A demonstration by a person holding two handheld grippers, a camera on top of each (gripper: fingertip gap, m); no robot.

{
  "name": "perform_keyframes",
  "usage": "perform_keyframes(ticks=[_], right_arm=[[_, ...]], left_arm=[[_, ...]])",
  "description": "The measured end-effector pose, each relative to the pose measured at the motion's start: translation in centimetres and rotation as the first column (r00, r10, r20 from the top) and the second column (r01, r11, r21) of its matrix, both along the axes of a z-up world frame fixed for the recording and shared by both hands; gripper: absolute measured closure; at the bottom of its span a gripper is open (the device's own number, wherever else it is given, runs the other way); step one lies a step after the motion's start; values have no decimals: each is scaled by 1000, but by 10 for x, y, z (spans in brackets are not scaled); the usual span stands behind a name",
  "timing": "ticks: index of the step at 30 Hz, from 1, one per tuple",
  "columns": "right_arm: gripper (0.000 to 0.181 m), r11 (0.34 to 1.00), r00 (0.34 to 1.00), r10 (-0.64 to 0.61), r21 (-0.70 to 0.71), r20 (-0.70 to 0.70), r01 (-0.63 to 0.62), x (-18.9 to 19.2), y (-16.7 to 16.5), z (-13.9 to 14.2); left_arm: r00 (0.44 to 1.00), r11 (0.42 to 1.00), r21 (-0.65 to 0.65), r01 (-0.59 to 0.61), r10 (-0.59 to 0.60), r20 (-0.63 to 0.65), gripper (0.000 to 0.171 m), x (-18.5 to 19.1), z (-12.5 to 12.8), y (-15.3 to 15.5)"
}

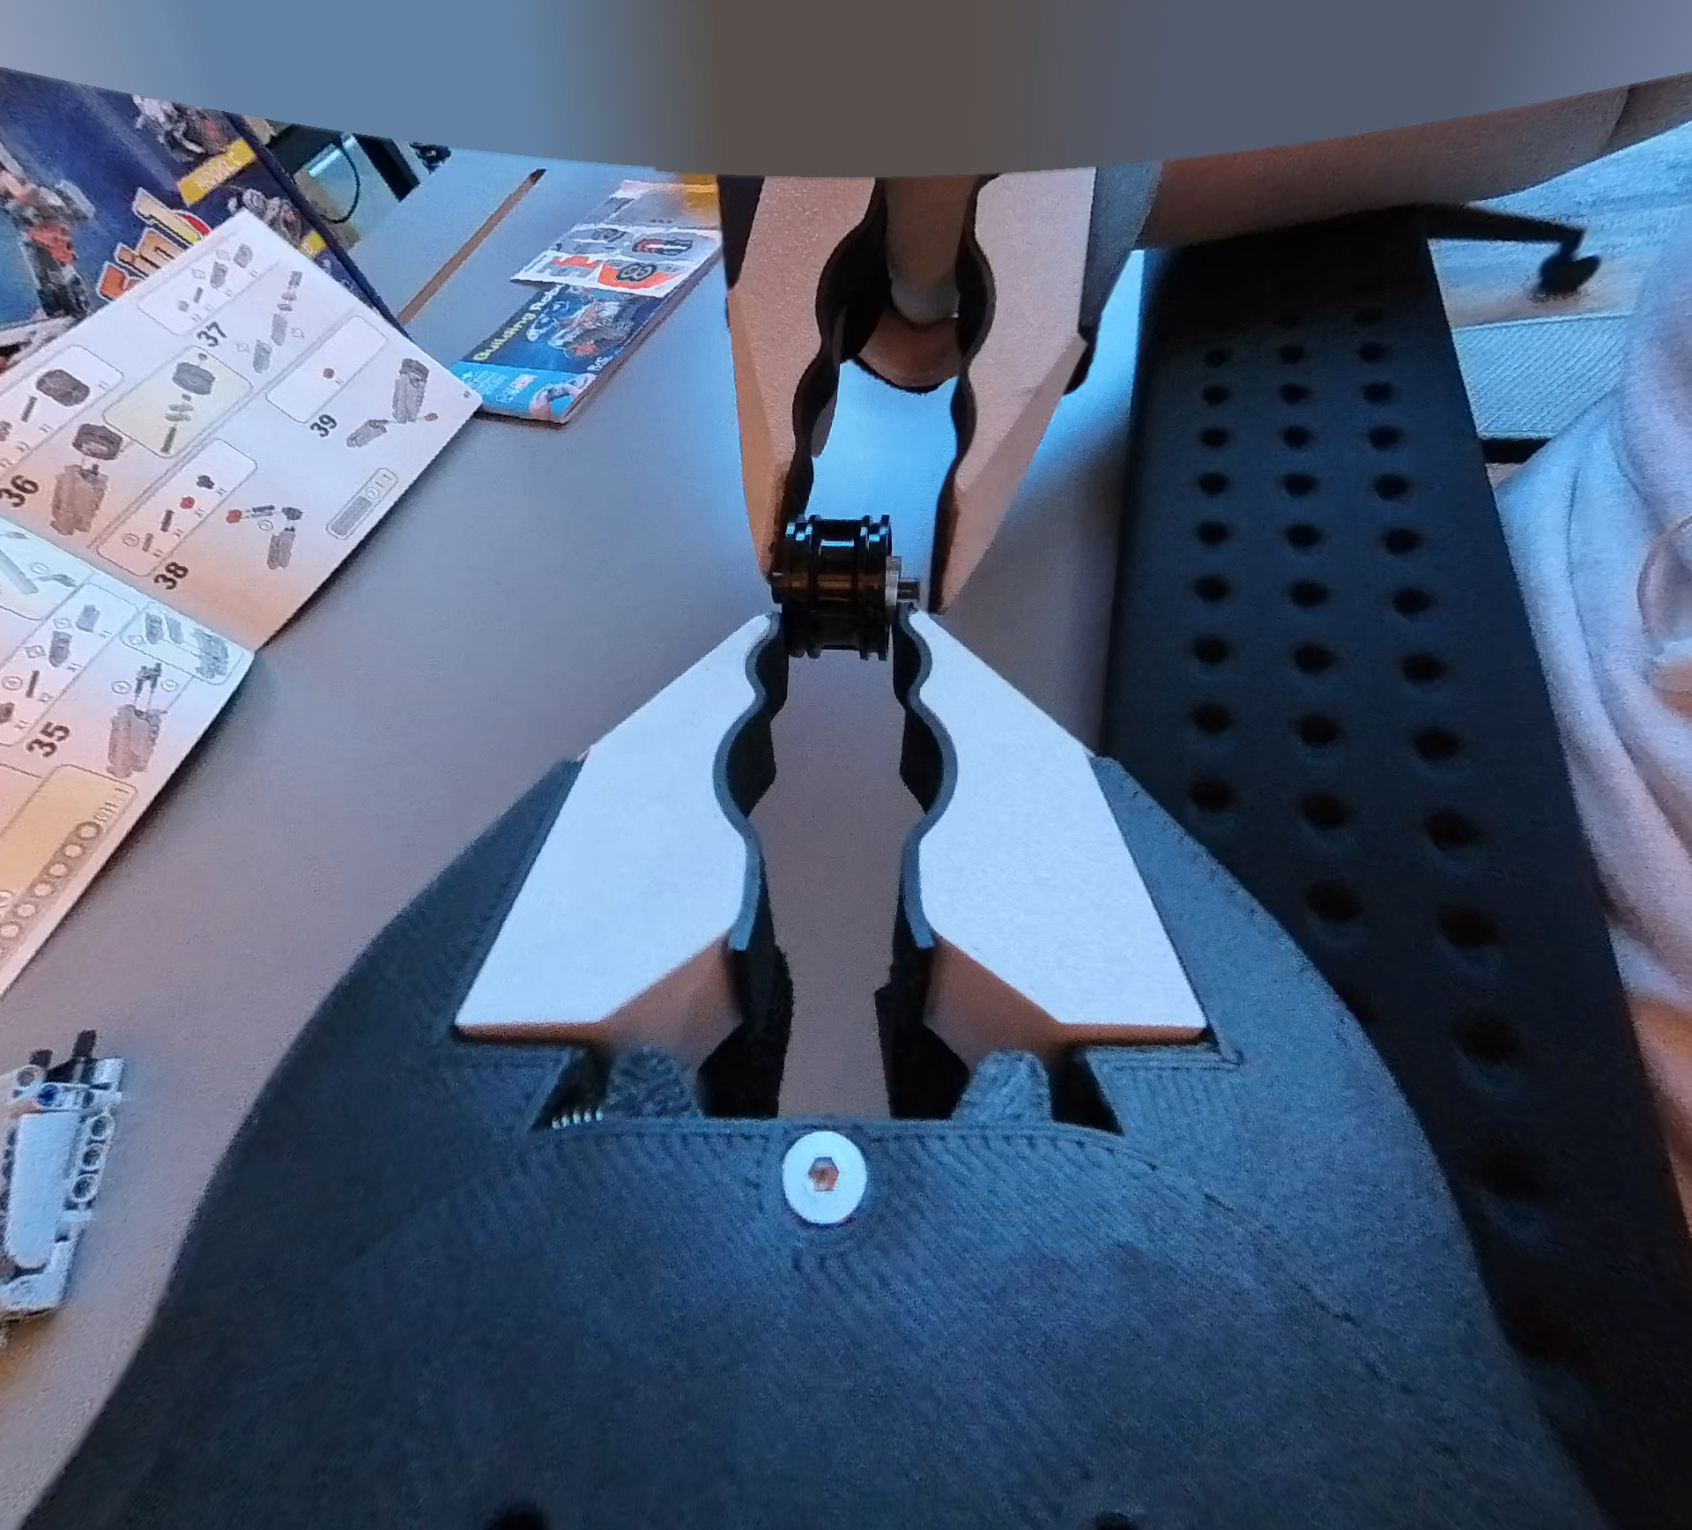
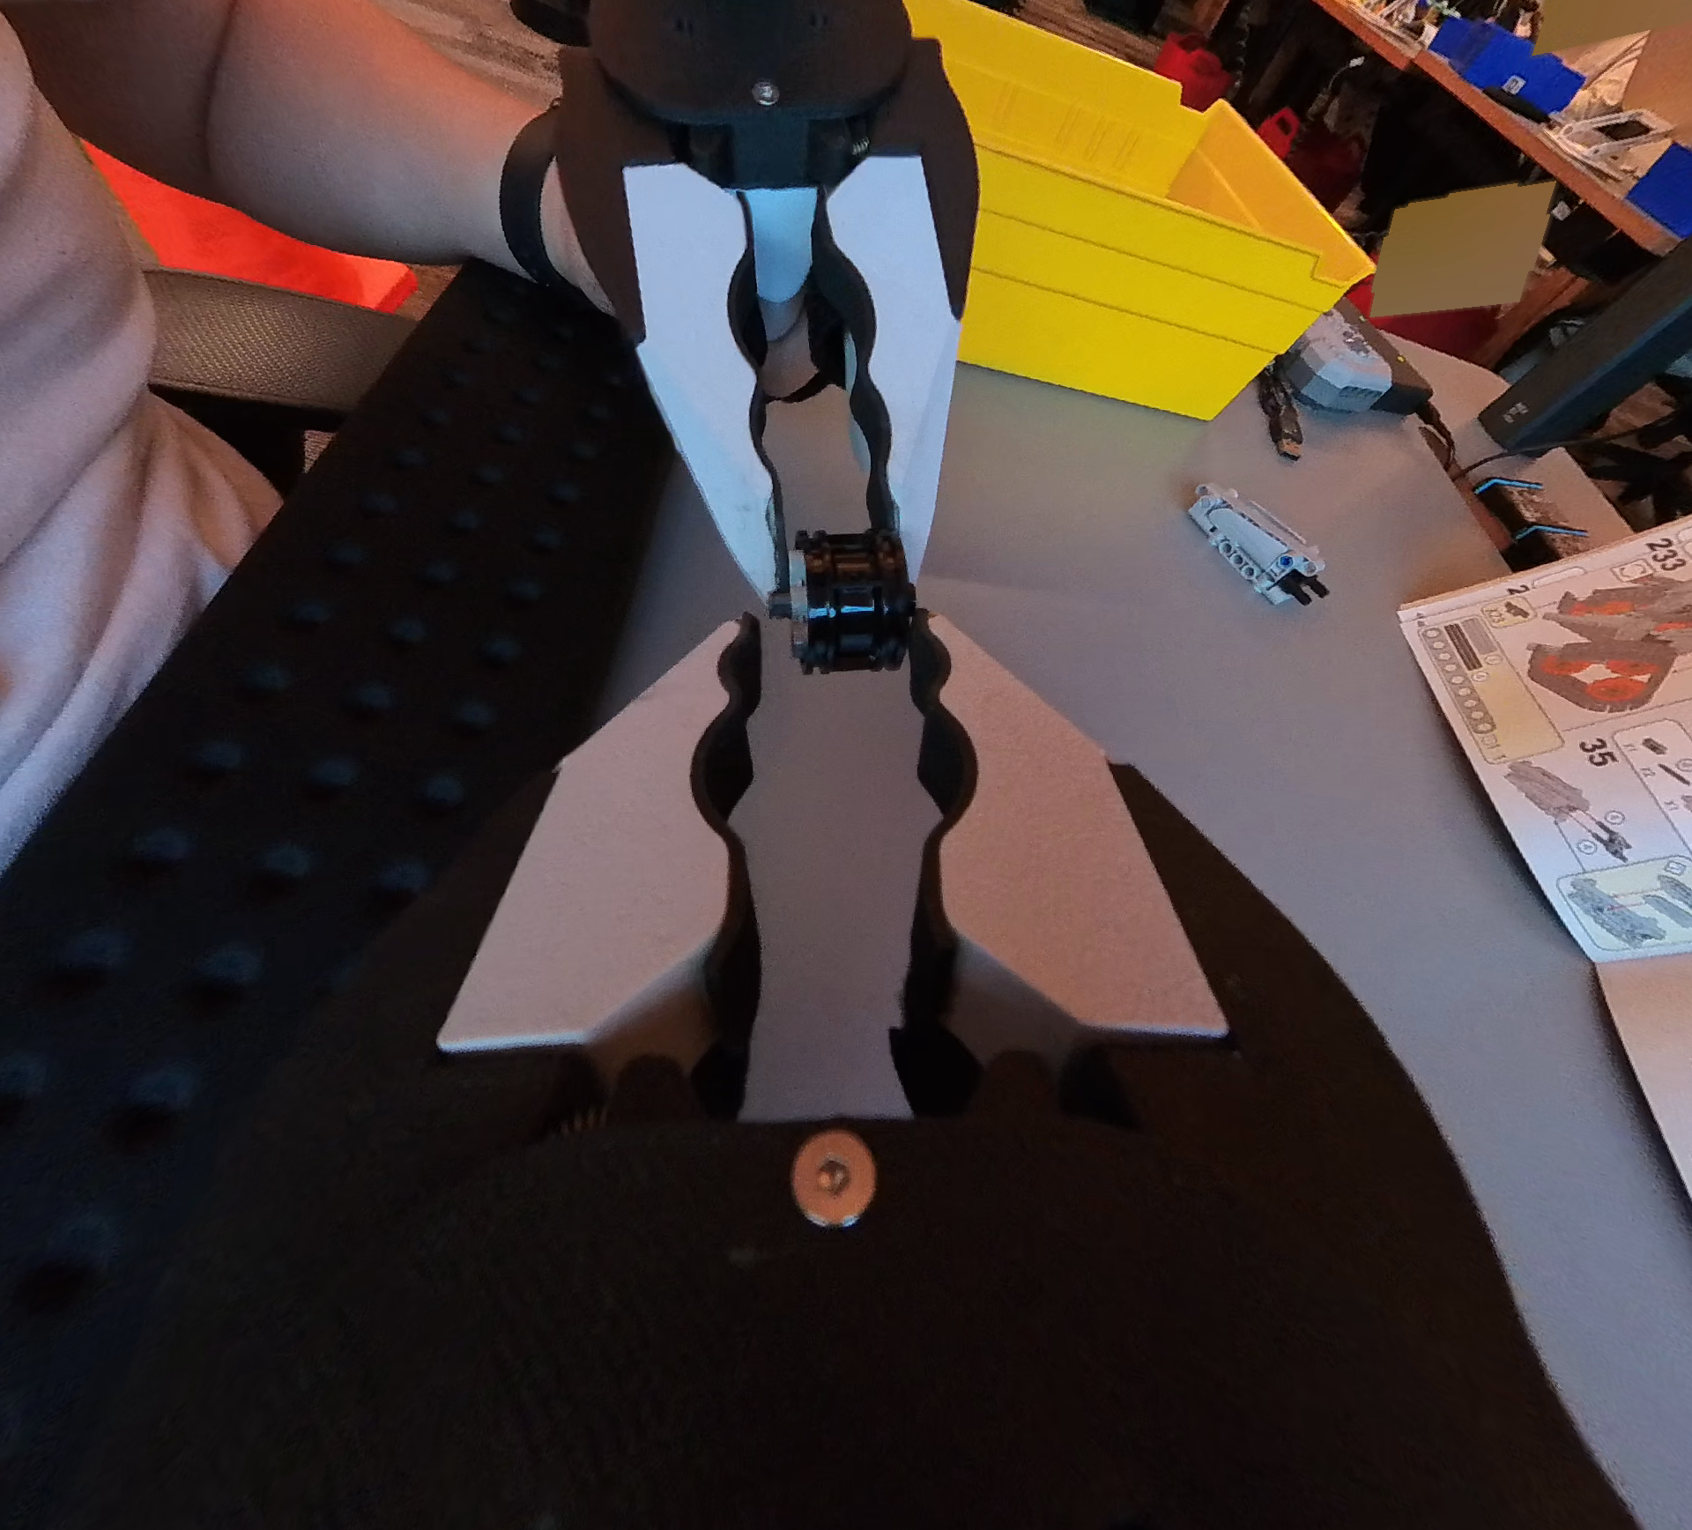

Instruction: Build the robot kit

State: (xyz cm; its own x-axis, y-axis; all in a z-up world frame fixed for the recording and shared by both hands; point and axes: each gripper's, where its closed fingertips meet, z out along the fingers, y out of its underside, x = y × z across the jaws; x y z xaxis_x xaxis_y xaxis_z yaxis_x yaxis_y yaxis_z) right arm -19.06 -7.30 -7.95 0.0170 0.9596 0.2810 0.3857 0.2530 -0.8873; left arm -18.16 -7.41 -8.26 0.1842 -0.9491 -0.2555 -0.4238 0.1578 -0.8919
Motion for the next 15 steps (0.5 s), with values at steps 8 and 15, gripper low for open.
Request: perform_keyframes(ticks=[8,15], right_arm=[[152,997,999,-40,-62,-10,39,-2,5,0],[152,995,998,-64,-70,11,65,-3,7,-2]], left_arm=[[1000,1000,-24,-16,16,4,150,-2,-1,4],[999,999,5,-34,34,-5,150,-2,-2,6]])
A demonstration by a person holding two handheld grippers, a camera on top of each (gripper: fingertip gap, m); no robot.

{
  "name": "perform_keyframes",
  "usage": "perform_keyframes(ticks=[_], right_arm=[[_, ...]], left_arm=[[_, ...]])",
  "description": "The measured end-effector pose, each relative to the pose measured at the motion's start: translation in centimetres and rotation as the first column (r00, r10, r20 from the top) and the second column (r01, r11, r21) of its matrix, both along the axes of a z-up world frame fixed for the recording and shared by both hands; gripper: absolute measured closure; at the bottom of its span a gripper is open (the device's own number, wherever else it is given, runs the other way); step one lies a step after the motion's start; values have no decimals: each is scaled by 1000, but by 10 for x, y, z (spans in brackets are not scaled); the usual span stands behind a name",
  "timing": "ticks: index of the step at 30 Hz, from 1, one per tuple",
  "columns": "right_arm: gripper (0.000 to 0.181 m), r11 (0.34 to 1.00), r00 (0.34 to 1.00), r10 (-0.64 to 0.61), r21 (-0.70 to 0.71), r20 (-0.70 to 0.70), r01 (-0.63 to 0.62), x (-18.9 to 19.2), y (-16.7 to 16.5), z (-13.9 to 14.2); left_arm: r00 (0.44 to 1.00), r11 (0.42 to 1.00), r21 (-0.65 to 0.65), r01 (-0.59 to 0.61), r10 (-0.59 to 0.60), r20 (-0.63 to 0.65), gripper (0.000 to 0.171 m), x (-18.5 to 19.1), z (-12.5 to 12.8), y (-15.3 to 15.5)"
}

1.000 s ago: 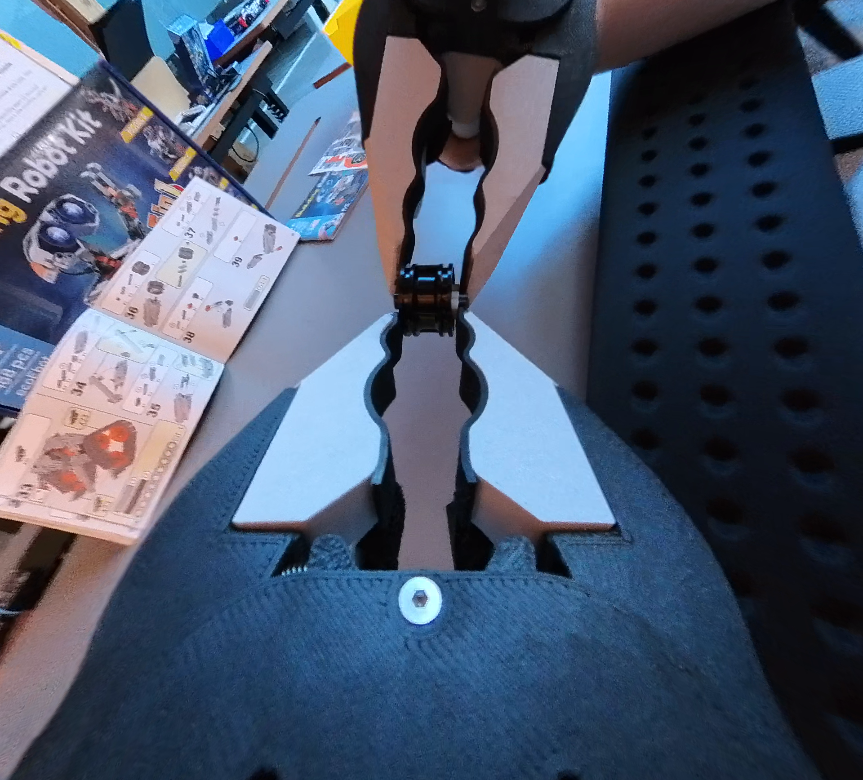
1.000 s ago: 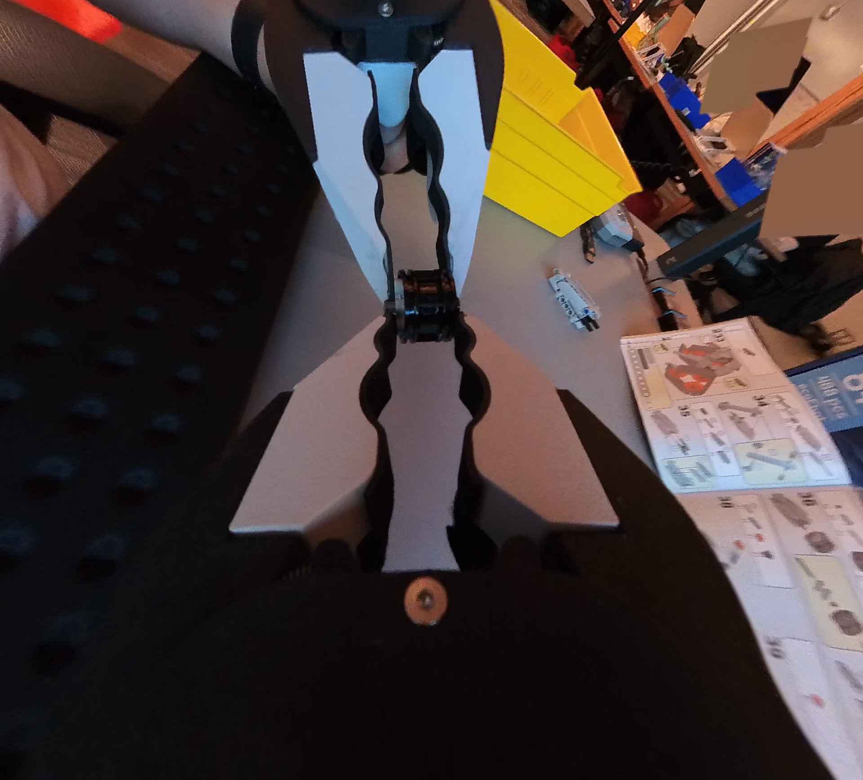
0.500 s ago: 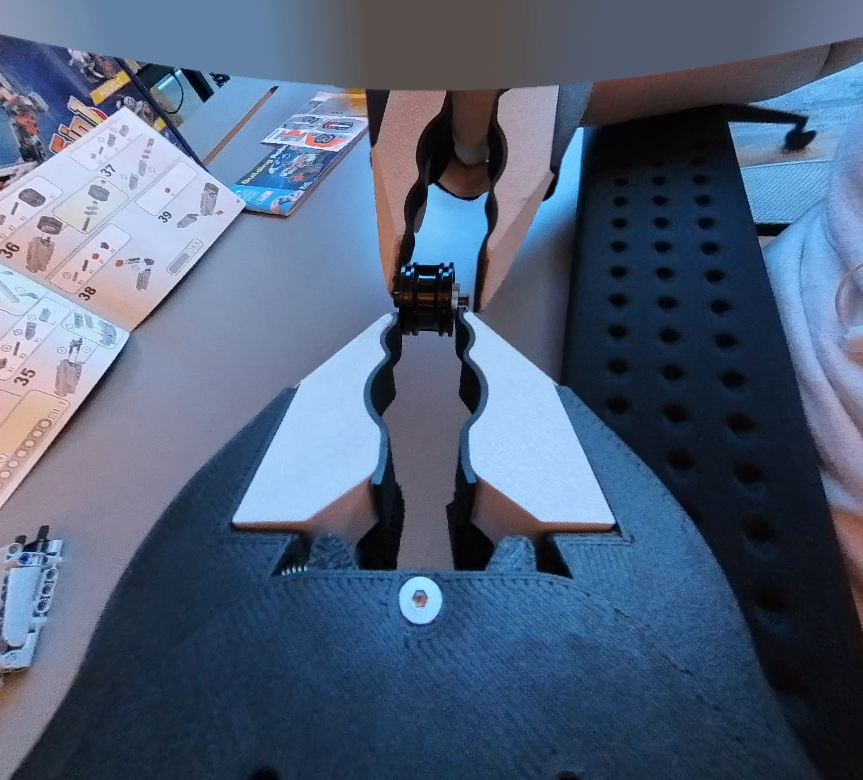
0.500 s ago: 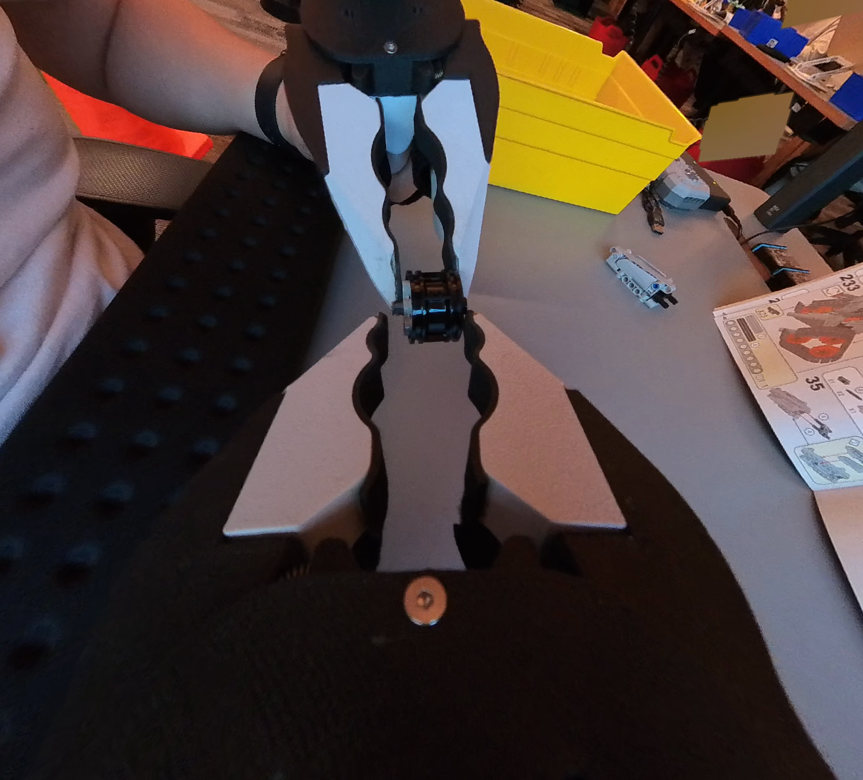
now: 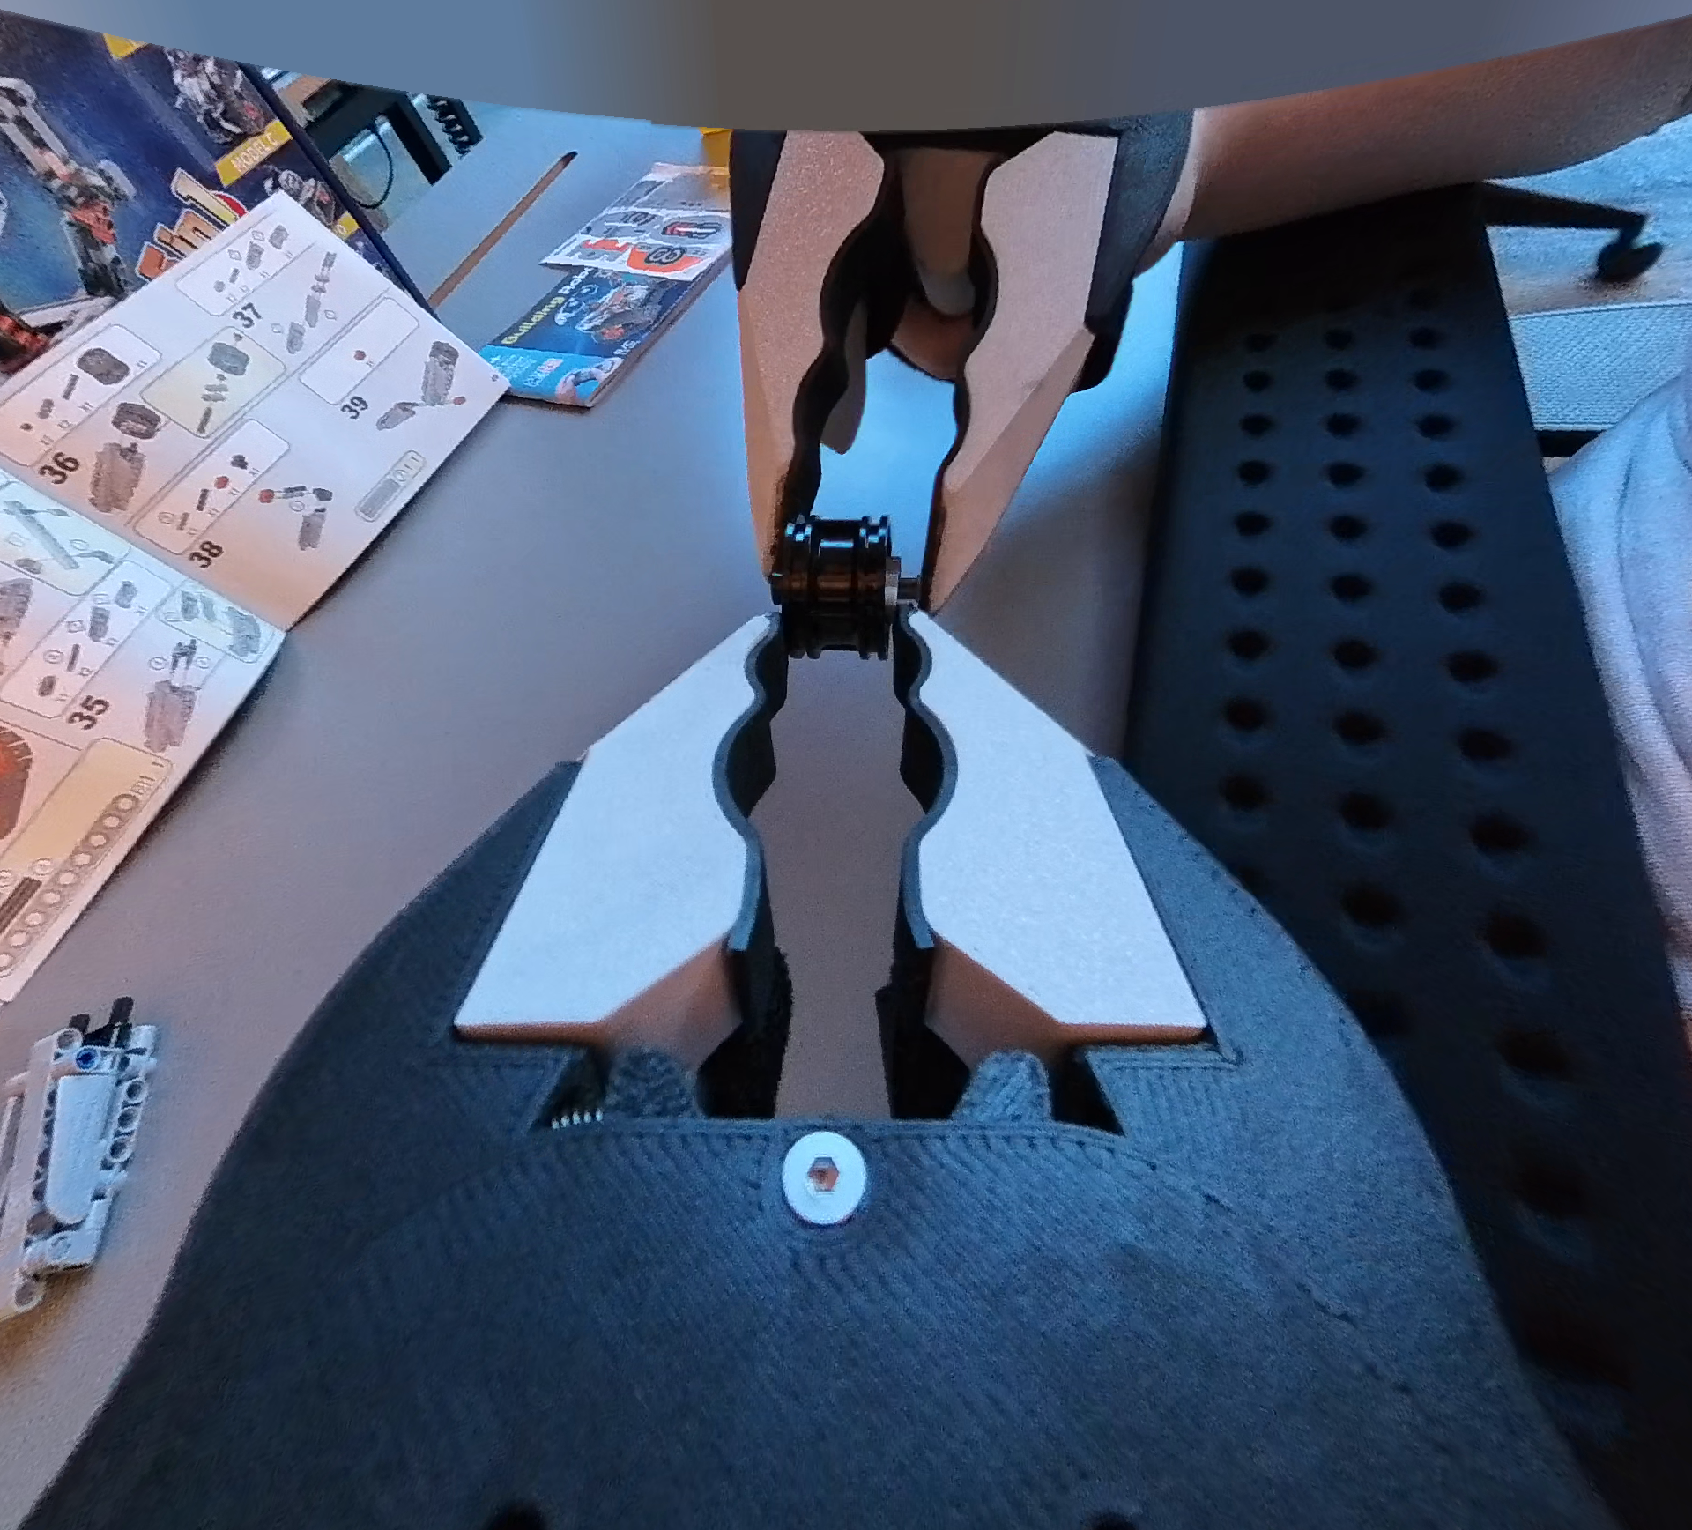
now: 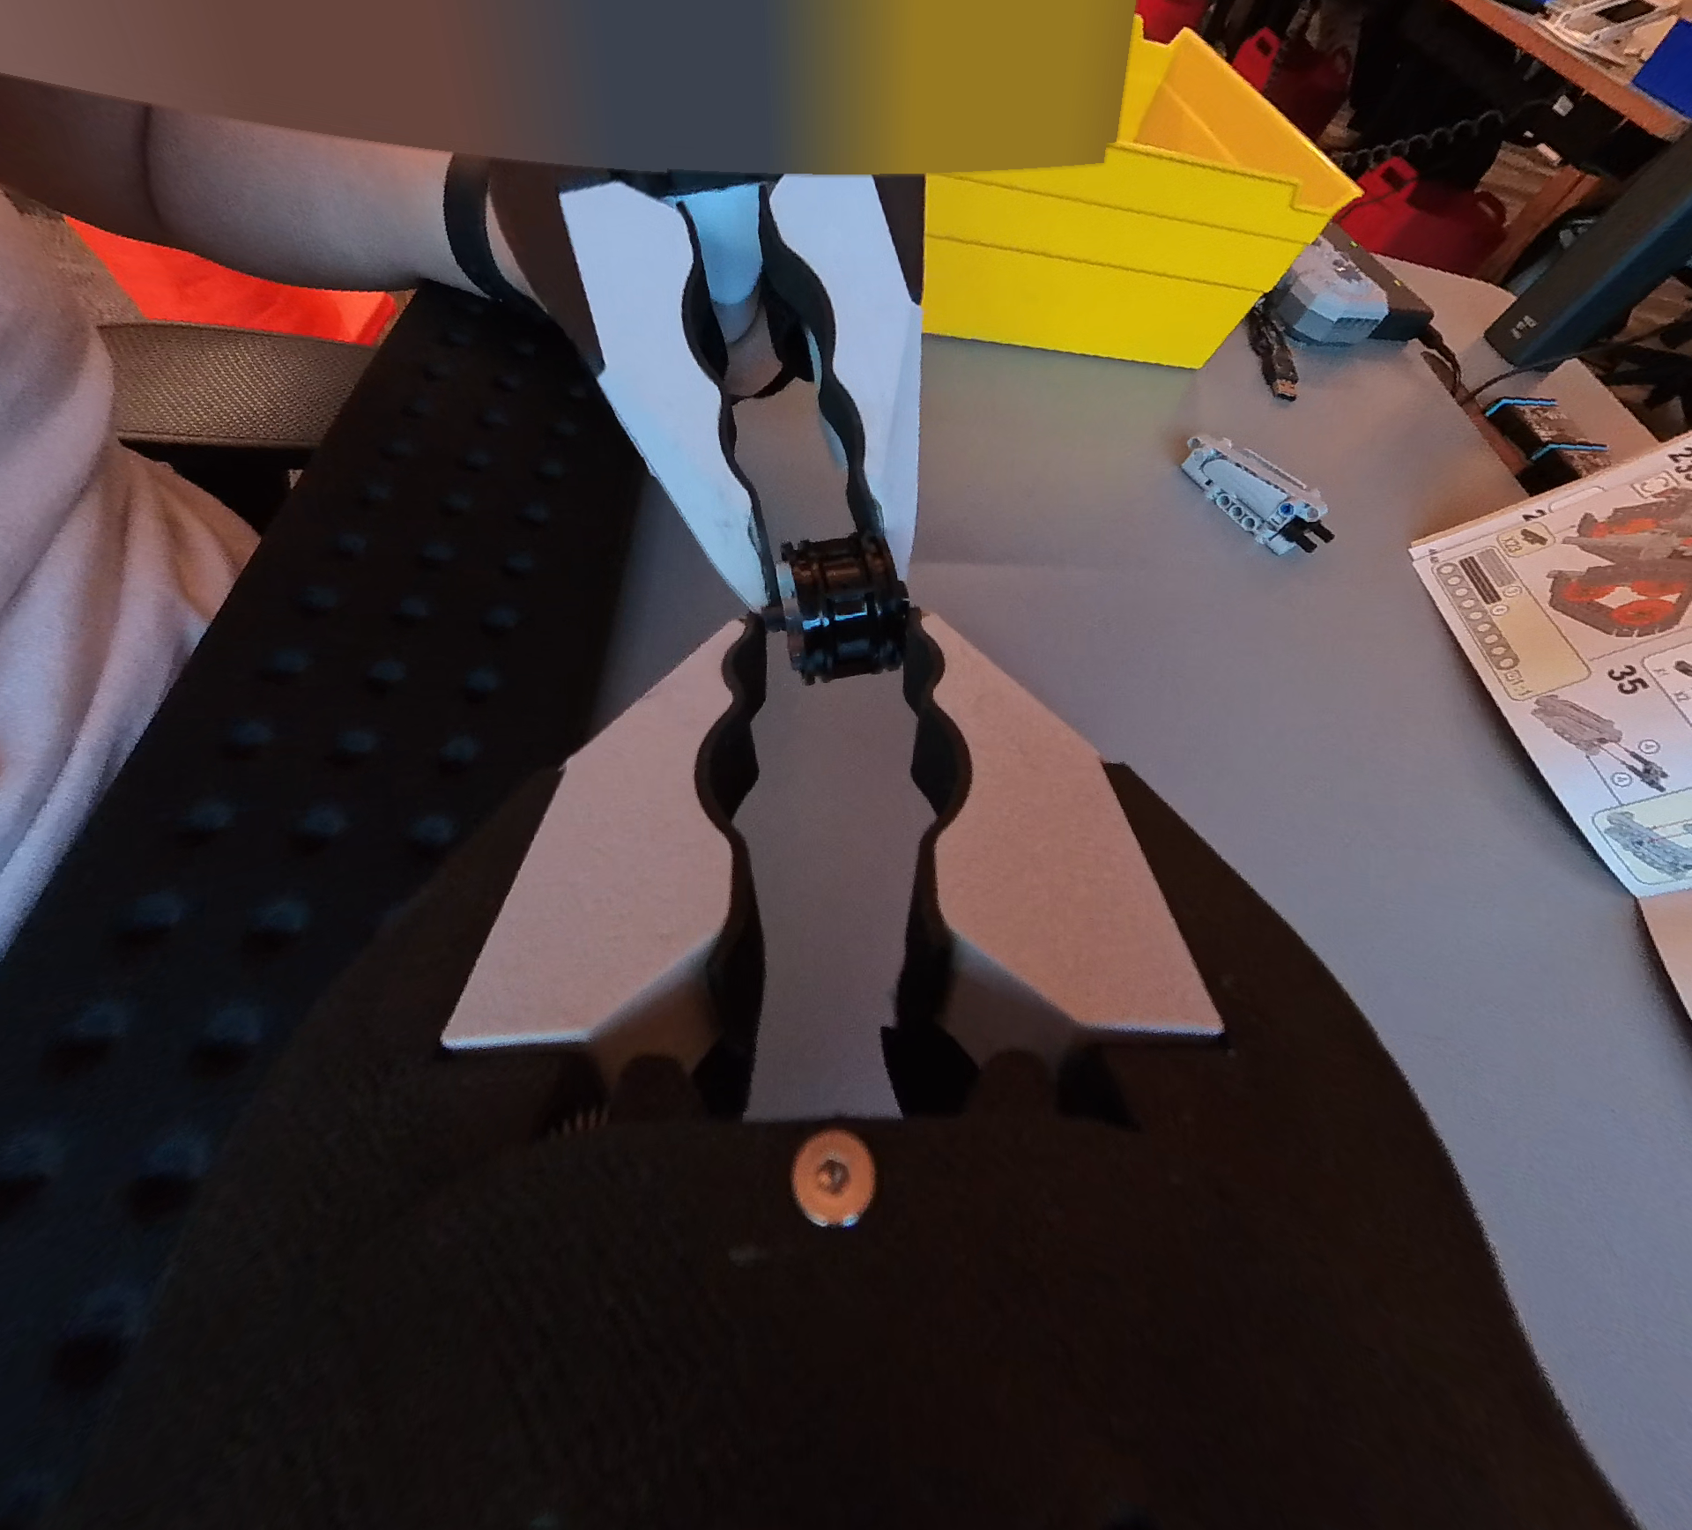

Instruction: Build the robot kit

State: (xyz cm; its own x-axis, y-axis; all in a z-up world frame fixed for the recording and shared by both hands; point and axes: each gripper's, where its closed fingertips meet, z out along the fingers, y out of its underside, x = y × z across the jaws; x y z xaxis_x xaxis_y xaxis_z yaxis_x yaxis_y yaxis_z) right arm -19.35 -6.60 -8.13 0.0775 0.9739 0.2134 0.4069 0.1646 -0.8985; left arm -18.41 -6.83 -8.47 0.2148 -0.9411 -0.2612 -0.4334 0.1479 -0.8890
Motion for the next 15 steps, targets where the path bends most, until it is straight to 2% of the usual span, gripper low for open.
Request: perform_keyframes(ticks=[8,15], right_arm=[[153,1000,999,1,-26,32,0,-1,-2,-2],[154,999,998,4,-49,61,-1,-1,-3,-9]], left_arm=[[1000,997,-71,13,-12,23,151,-1,-2,-3],[1000,997,-75,2,-2,-6,151,-1,-8,-3]])
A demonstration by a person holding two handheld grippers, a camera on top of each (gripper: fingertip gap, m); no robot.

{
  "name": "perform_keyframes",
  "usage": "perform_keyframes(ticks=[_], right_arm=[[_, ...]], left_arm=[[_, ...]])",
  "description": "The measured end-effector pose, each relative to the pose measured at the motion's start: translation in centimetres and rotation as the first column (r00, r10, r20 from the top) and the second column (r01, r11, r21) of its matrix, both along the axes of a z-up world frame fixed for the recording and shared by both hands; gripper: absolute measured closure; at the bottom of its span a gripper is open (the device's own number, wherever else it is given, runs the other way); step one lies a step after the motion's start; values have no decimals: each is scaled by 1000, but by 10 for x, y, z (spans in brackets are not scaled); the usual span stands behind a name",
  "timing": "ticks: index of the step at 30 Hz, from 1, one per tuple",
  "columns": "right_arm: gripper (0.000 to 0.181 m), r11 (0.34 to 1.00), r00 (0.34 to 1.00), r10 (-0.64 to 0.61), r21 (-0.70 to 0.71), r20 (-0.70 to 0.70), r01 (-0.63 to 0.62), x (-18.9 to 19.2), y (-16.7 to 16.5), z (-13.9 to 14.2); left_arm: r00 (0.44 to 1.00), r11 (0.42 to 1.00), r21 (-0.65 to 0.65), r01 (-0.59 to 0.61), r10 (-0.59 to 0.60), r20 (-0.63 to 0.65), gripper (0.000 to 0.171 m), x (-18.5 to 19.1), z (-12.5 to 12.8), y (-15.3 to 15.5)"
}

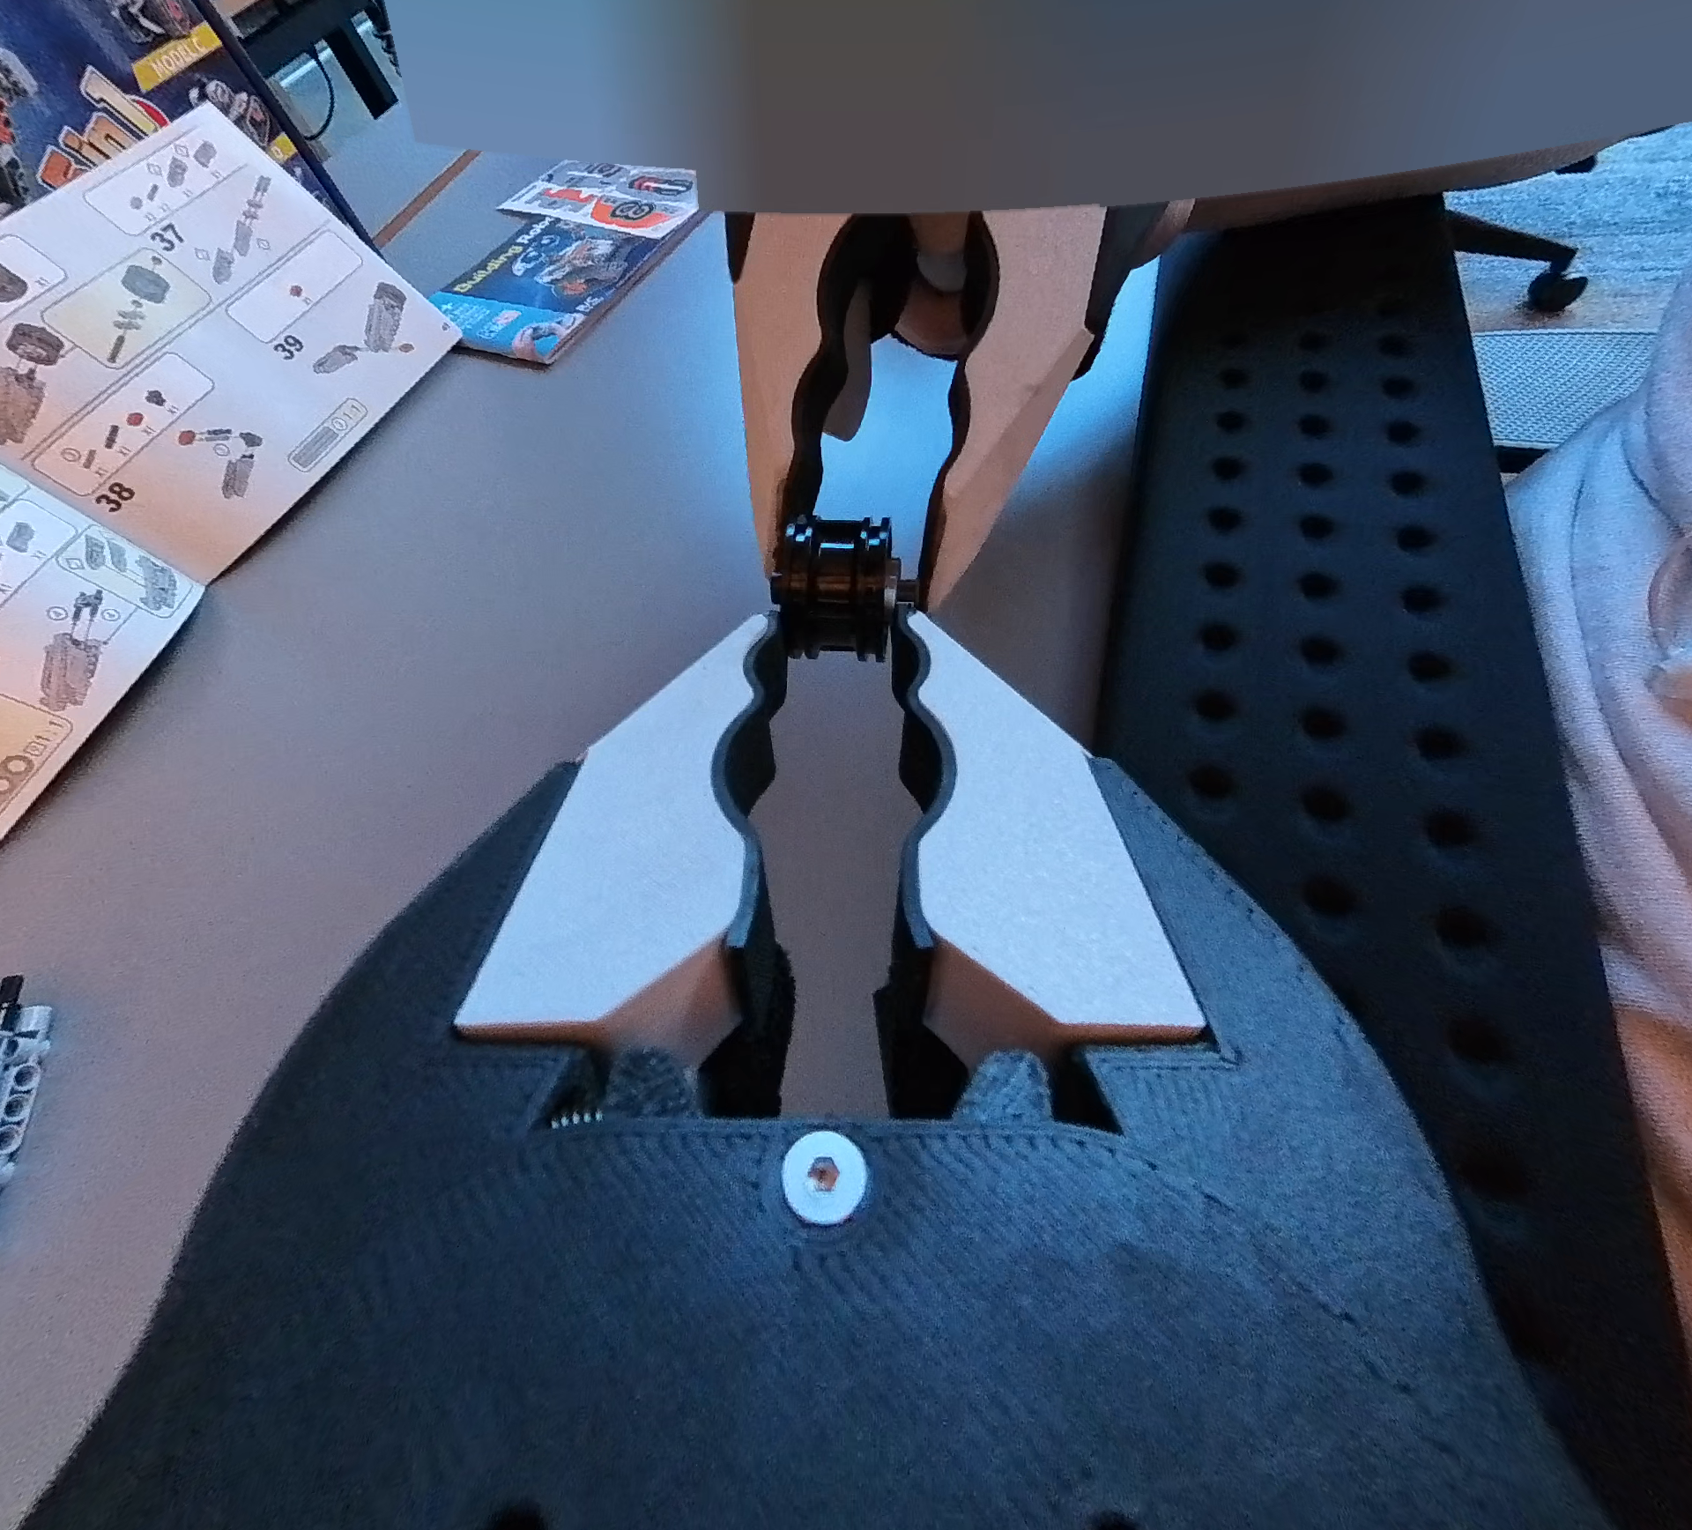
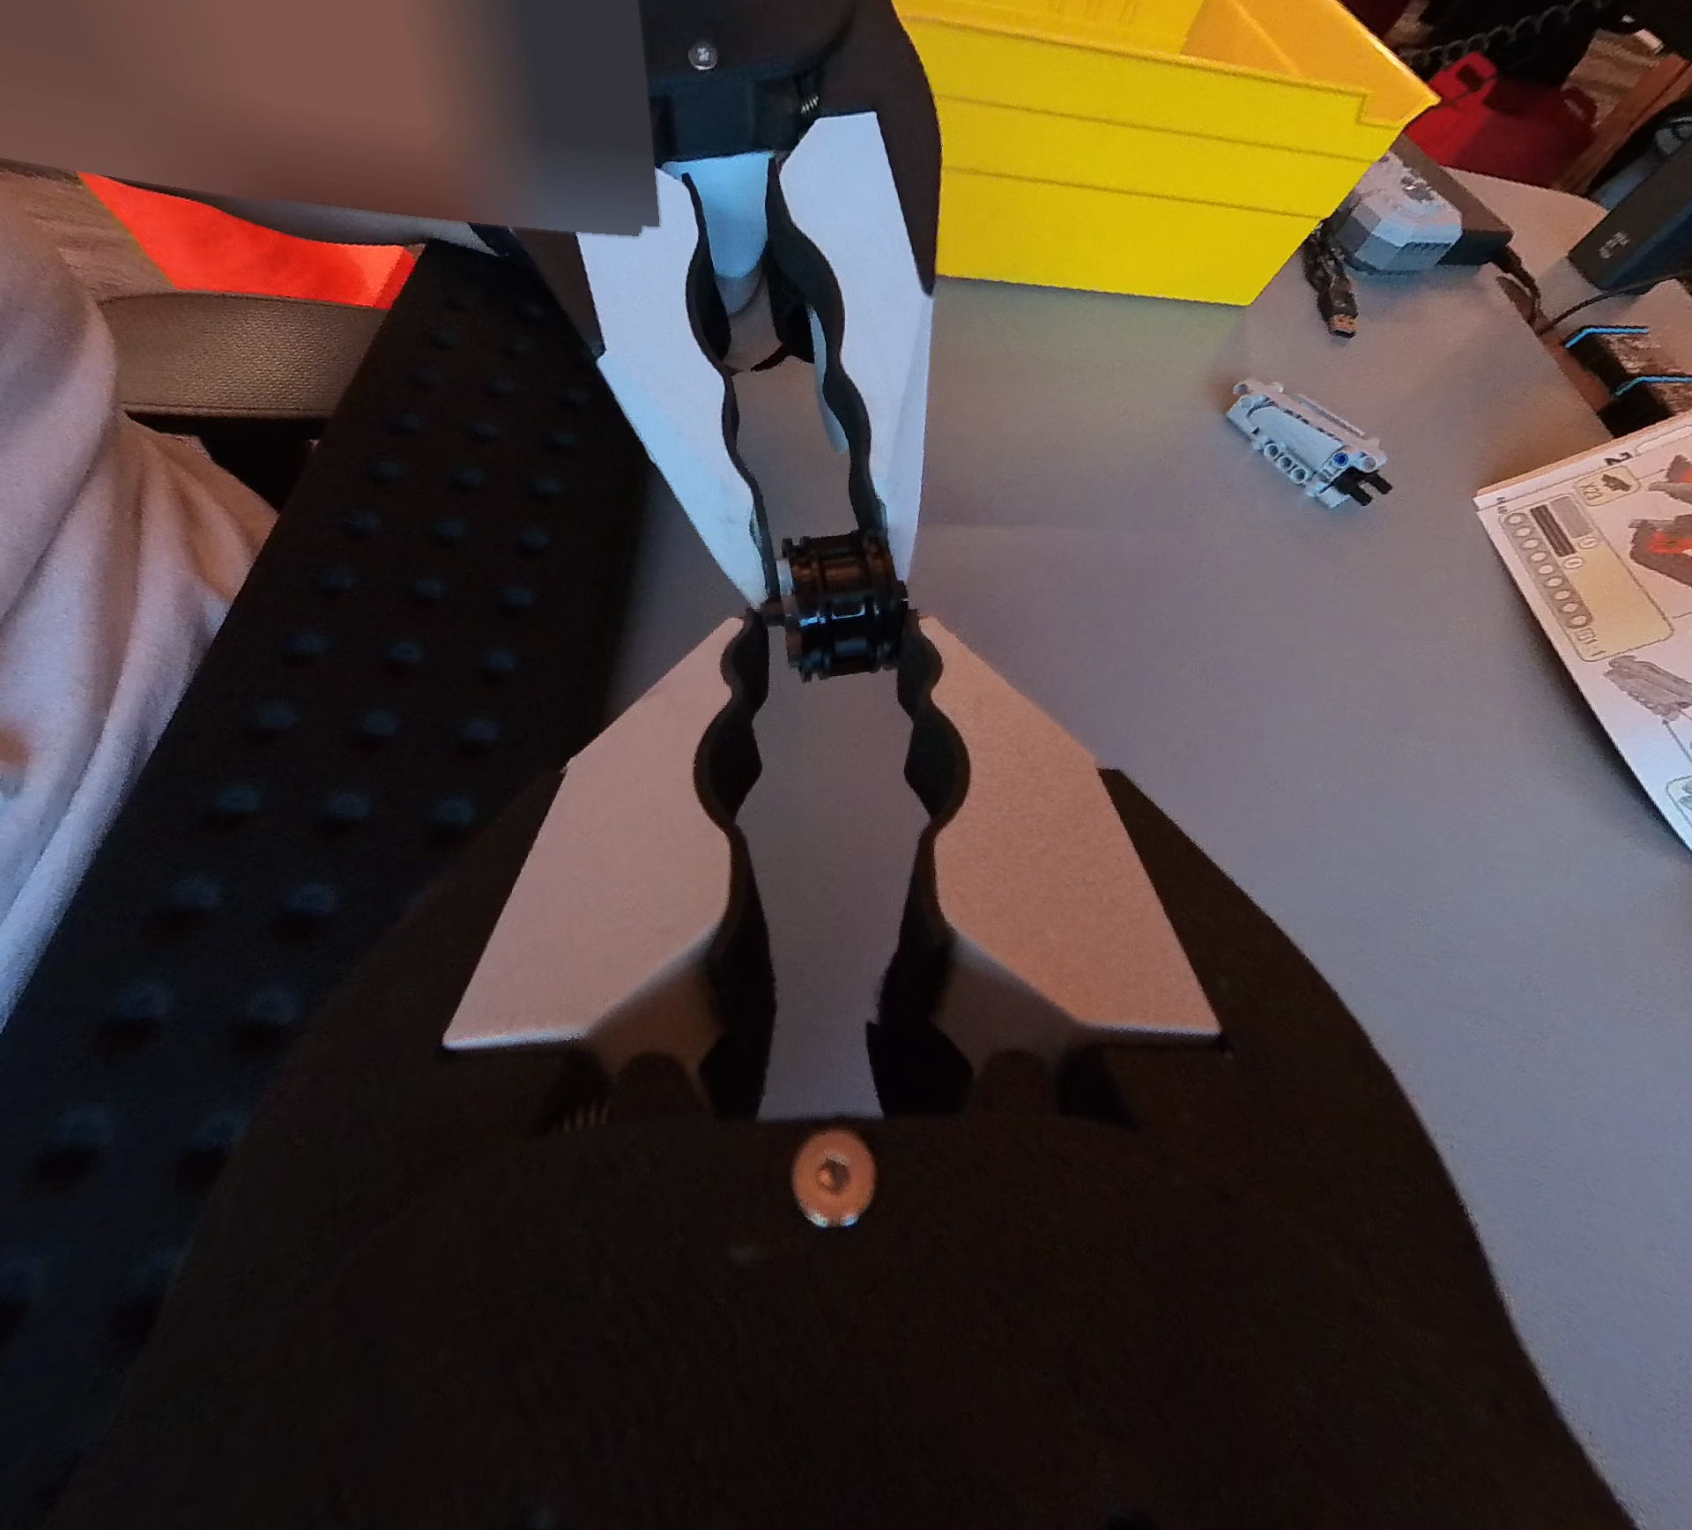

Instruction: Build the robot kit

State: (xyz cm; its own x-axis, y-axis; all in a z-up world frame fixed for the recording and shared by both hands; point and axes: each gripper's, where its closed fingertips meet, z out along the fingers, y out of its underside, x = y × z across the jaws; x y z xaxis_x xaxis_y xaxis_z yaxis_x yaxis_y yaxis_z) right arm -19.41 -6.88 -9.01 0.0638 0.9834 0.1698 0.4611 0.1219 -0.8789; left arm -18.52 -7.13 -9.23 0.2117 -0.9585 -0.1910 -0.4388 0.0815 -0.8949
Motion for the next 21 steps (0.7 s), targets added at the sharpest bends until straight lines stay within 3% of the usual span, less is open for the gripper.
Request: perform_keyframes(ticks=[8,13,17,21], right_arm=[[153,999,999,32,-25,1,-32,1,-2,-3],[153,977,997,59,-201,-58,-70,2,-4,-4],[152,934,990,52,-345,-133,-95,4,-3,1],[152,929,989,30,-361,-142,-80,5,1,1]], left_arm=[[1000,1000,-27,15,-15,0,151,0,-2,-1],[993,963,-248,110,-94,78,149,-2,-1,-7],[978,929,-347,128,-59,201,145,-11,12,0],[977,901,-408,144,-65,202,138,-9,10,-1]])
